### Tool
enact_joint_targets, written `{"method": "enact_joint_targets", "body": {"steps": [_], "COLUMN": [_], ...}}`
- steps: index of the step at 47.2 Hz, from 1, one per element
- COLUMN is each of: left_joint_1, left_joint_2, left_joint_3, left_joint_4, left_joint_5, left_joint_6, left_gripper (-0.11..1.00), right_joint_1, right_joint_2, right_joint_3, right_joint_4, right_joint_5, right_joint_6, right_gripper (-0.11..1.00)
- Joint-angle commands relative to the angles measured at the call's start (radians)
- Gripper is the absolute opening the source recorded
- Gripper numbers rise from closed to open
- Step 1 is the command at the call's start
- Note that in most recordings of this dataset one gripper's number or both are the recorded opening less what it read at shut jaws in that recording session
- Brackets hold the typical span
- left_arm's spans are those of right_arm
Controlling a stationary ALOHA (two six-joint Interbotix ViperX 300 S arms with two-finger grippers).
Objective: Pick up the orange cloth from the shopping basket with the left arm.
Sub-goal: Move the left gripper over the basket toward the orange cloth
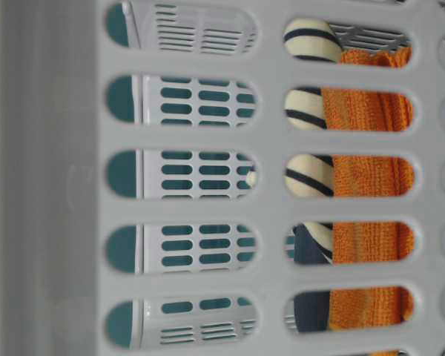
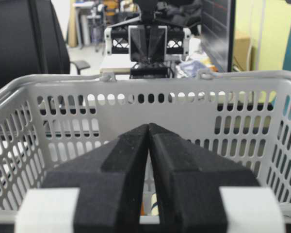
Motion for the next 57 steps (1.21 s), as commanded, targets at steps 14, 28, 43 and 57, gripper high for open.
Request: {"method": "enact_joint_targets", "body": {"steps": [14,28,43,57], "left_joint_1": [-0.035,-0.094,-0.094,-0.086], "left_joint_2": [0.110,0.348,0.609,0.799], "left_joint_3": [-0.304,-0.566,-0.790,-0.953], "left_joint_4": [0.040,0.041,0.041,0.041], "left_joint_5": [0.403,0.706,0.916,1.101], "left_joint_6": [-0.074,-0.069,-0.074,-0.087], "left_gripper": [0.00,0.00,0.00,0.17], "right_joint_1": [0.018,0.018,0.017,0.018], "right_joint_2": [-0.005,-0.005,-0.014,-0.017], "right_joint_3": [-0.012,-0.014,-0.015,-0.015], "right_joint_4": [0.015,0.015,0.015,0.015], "right_joint_5": [0.000,0.058,0.121,0.133], "right_joint_6": [0.055,0.106,0.109,0.109], "right_gripper": [-0.01,-0.01,0.09,0.74]}}
